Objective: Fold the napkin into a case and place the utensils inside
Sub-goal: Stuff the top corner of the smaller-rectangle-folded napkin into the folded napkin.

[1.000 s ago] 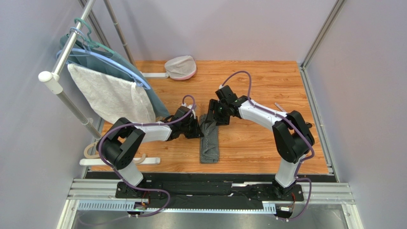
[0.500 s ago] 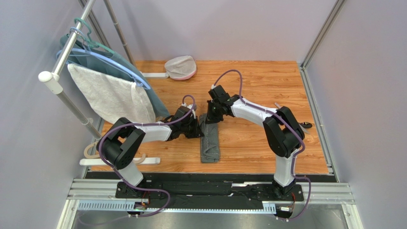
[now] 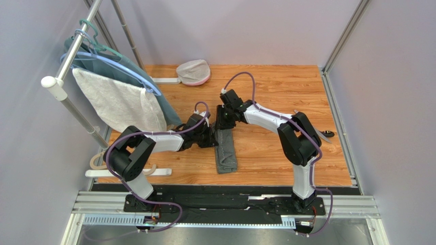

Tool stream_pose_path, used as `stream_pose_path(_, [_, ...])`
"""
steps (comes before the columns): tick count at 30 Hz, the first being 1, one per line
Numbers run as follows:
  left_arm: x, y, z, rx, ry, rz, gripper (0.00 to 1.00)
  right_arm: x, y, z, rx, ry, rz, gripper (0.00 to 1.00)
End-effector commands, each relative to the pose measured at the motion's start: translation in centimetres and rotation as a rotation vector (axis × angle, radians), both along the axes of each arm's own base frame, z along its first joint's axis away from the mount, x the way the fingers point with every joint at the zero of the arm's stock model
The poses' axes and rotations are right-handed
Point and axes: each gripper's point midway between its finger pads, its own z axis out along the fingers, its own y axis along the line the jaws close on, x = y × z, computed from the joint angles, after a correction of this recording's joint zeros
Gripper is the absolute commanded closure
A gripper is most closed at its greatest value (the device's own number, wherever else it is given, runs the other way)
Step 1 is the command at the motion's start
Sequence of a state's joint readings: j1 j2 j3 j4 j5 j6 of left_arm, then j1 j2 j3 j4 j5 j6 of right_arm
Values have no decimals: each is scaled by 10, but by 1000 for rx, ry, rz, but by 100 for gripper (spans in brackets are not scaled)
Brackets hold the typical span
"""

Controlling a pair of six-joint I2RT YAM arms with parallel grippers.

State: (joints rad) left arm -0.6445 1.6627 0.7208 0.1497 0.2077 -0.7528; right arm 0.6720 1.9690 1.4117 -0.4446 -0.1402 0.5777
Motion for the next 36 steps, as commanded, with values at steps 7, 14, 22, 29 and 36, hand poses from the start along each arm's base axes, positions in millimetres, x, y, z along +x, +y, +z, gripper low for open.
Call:
stream_pose_path(7, [-17, 16, -21, 66, 63, 6, 98, 25, 19, 19, 49, -147, 26, 65])
stream_pose_path(14, [-17, 17, -20, 65, 59, 11, 98, 25, 14, 6, -19, -151, 22, 63])
stream_pose_path(22, [-17, 15, -20, 55, 62, 9, 98, 33, 9, -6, -109, -200, 4, 67])
stream_pose_path(29, [-17, 15, -18, 56, 59, 7, 99, 42, 3, -9, -166, -232, -27, 73])
stream_pose_path(36, [-19, 16, -20, 56, 66, 3, 99, 48, -1, -1, -186, -268, -47, 96])
